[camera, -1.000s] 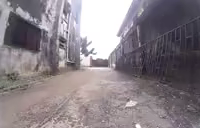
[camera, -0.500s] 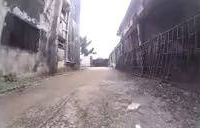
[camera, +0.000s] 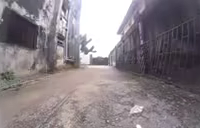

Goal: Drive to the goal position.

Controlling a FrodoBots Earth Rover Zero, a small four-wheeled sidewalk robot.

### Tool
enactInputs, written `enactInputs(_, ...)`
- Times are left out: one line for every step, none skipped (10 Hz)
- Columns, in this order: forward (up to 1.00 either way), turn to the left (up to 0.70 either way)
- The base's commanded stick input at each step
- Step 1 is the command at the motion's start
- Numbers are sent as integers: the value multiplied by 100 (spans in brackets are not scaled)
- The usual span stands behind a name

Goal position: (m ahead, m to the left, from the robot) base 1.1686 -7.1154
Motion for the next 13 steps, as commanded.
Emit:
enactInputs(30,0)
enactInputs(30,0)
enactInputs(30,0)
enactInputs(30,0)
enactInputs(30,0)
enactInputs(30,0)
enactInputs(30,0)
enactInputs(30,0)
enactInputs(30,0)
enactInputs(30,0)
enactInputs(30,0)
enactInputs(30,0)
enactInputs(30,0)
